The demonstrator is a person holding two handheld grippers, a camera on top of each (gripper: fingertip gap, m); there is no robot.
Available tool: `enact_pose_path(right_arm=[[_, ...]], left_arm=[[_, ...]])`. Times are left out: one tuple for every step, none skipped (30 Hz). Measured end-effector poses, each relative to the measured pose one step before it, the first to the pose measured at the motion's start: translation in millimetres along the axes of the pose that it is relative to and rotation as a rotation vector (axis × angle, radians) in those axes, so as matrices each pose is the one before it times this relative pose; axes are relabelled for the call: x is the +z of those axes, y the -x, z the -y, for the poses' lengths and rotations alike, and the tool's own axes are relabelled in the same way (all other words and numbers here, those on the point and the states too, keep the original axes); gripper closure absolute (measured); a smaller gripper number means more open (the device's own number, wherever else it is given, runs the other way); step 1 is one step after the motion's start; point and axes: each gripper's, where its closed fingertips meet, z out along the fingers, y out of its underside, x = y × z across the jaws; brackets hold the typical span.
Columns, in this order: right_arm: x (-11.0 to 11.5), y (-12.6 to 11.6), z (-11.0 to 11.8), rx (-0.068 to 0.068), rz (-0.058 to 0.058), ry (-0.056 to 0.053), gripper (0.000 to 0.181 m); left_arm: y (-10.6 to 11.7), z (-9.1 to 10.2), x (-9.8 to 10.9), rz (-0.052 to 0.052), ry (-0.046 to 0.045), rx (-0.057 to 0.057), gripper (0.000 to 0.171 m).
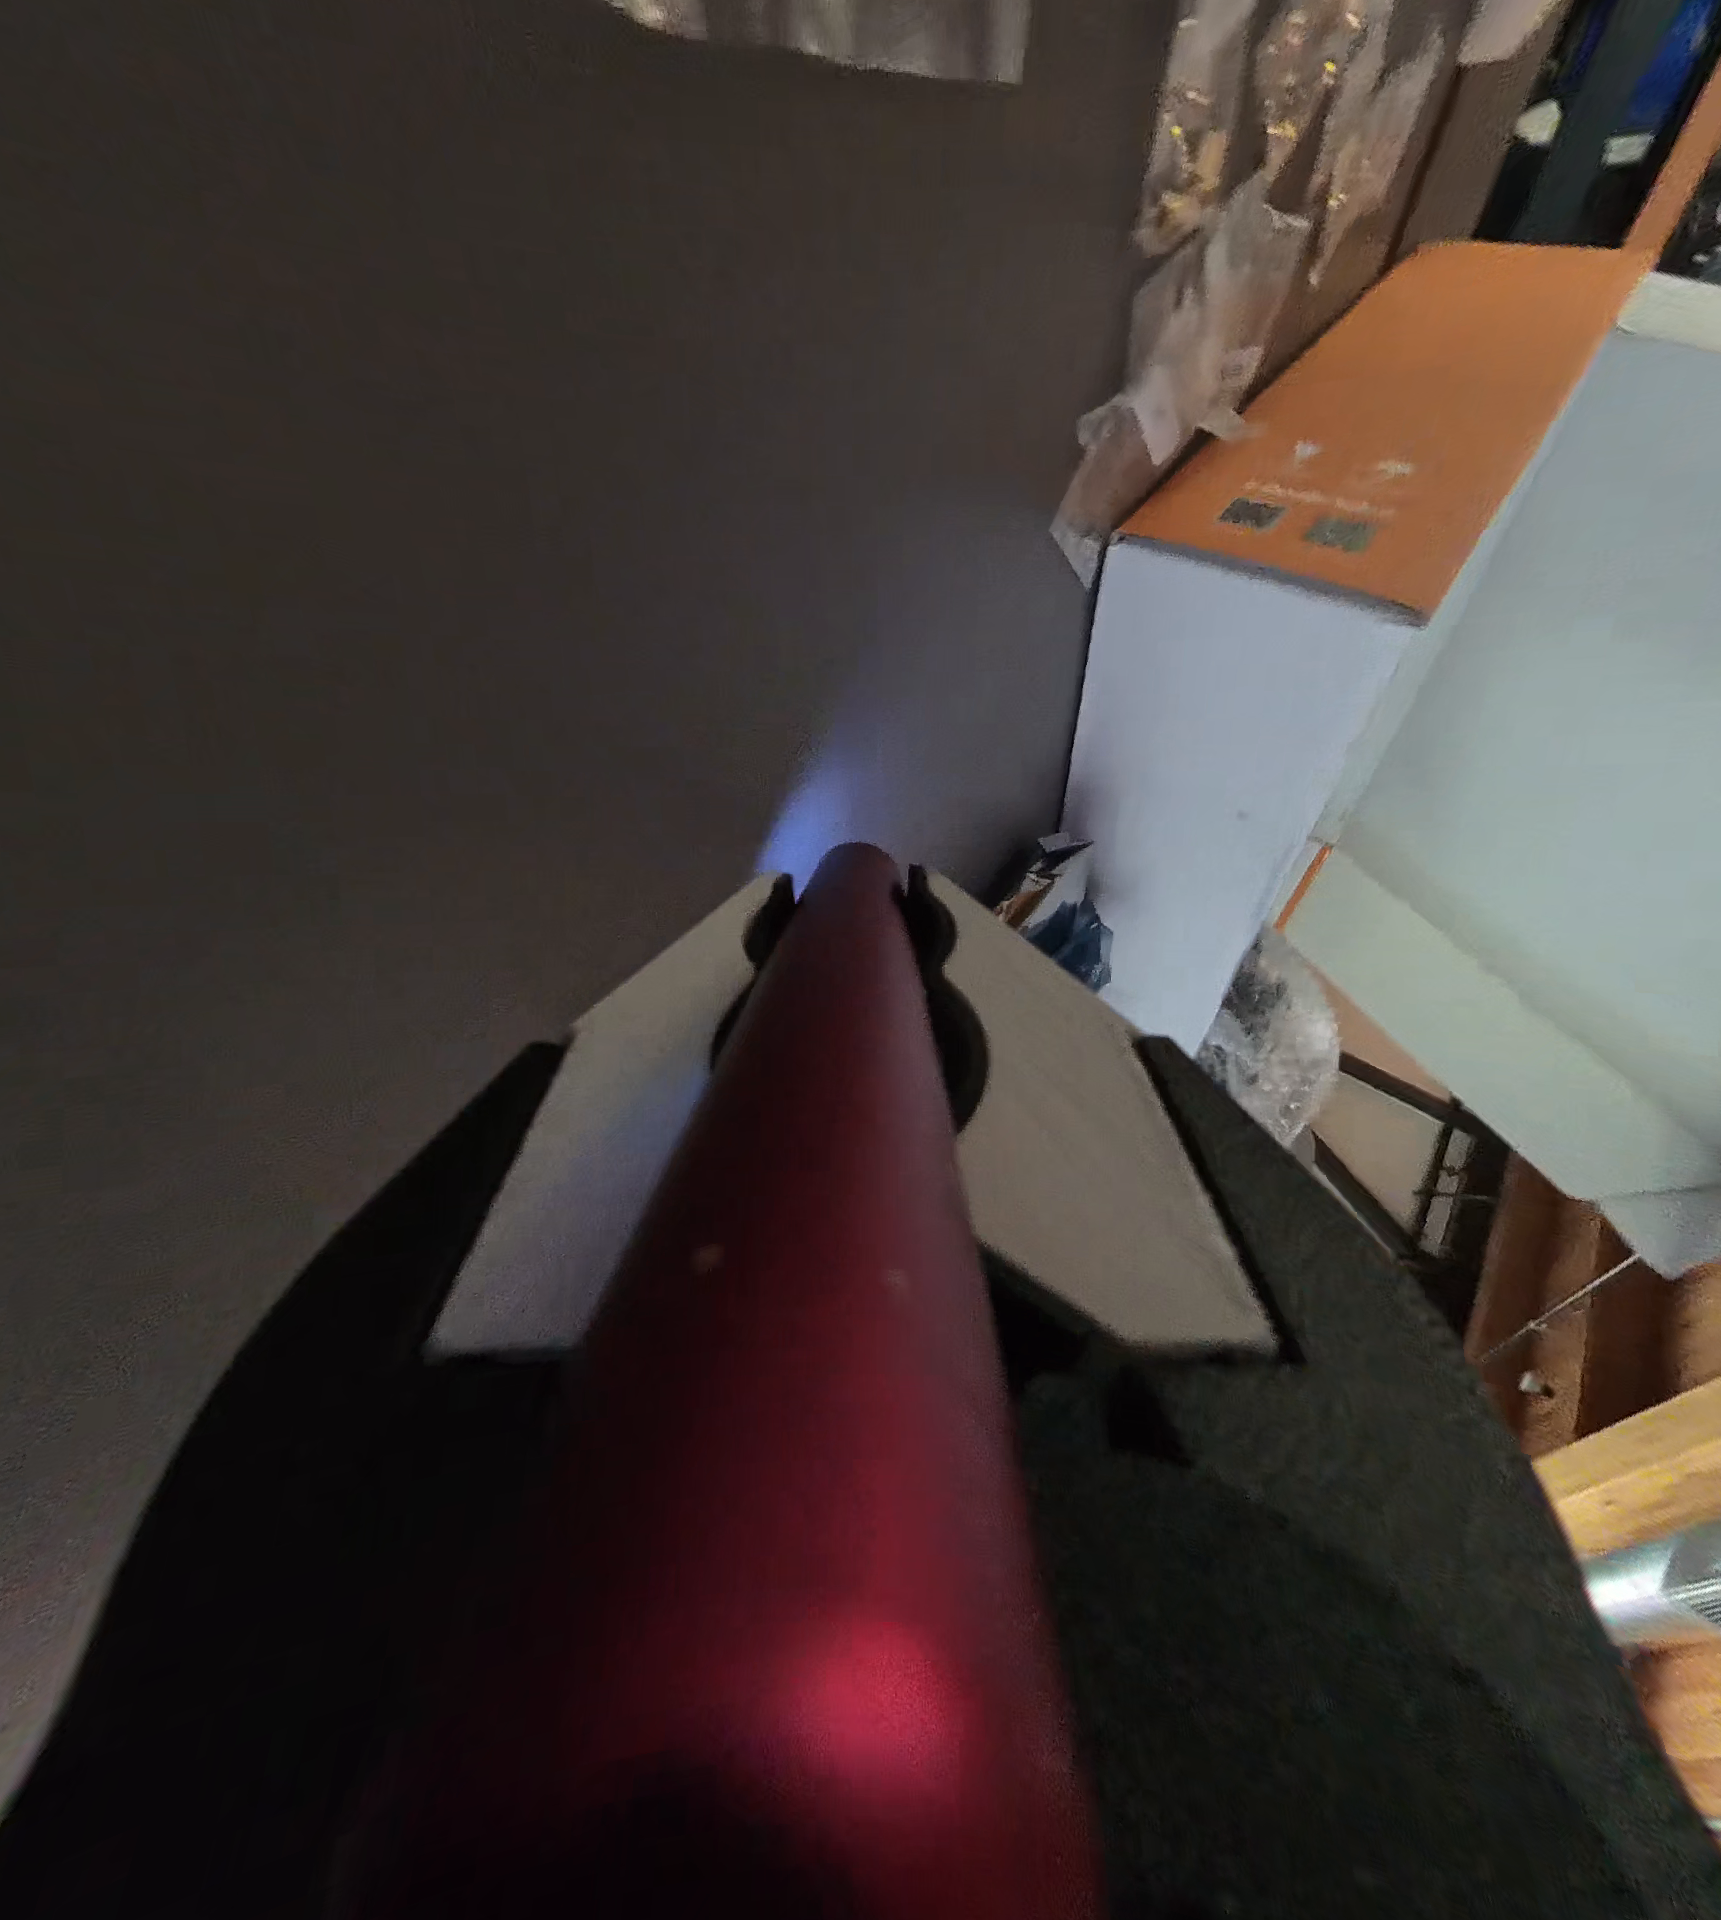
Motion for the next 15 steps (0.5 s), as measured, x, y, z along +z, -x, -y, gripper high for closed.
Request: enact_pose_path(right_arm=[[-0.27,-0.04,0.36,-0.0200,0.0231,0.0111,0.160],[-0.31,-0.22,0.32,-0.0283,0.0237,0.0140,0.160],[0.16,0.08,0.08,-0.0353,0.0210,0.0215,0.160],[0.71,0.49,-0.12,-0.0418,0.0182,0.0302,0.160],[0.98,0.67,0.80,-0.0465,0.0123,0.0306,0.160],[0.98,1.32,2.61,-0.0466,0.0120,0.0215,0.160],[0.89,2.79,3.73,-0.0410,0.0196,0.0130,0.160],[0.98,3.80,2.61,-0.0350,0.0257,0.0226,0.160],[1.11,4.62,1.07,-0.0346,0.0293,0.0323,0.160],[0.71,4.30,0.28,-0.0368,0.0268,0.0336,0.161],[-0.27,-0.86,-0.55,-0.0307,-0.0020,0.0280,0.161],[-0.82,1.88,0.76,-0.0174,0.0237,0.0106,0.161],[-0.62,1.37,0.77,-0.0126,0.0224,0.0041,0.161],[-0.18,0.89,-0.14,-0.0134,0.0189,0.0072,0.161],[0.22,0.70,-0.09,-0.0088,0.0179,0.0045,0.160]], left_arm=[[0.63,-0.58,0.18,0.0019,0.00163,-0.0002,0.146],[0.96,-0.13,0.00,0.0038,-0.00067,0.0005,0.146],[0.79,0.61,-0.24,0.0035,-0.00500,-0.0002,0.146],[0.77,0.29,-0.22,0.0029,-0.00225,-0.0024,0.146],[1.59,-0.50,-0.14,0.0089,0.00386,0.0030,0.146],[2.02,-0.85,-0.10,0.0133,0.00570,0.0067,0.146],[1.83,-0.90,-0.14,0.0116,0.00602,0.0049,0.146],[2.08,-0.91,-0.13,0.0134,0.00563,0.0067,0.146],[3.00,-1.19,-0.04,0.0199,0.00721,0.0100,0.146],[3.37,-1.26,0.01,0.0234,0.00705,0.0136,0.145],[3.34,-1.69,0.29,0.0248,0.01009,0.0167,0.146],[3.01,-1.77,0.47,0.0234,0.00984,0.0179,0.146],[3.11,-1.29,0.49,0.0246,0.00733,0.0156,0.146],[3.10,-1.61,0.46,0.0233,0.00967,0.0119,0.146],[2.64,-1.69,0.48,0.0208,0.01006,0.0118,0.146]])
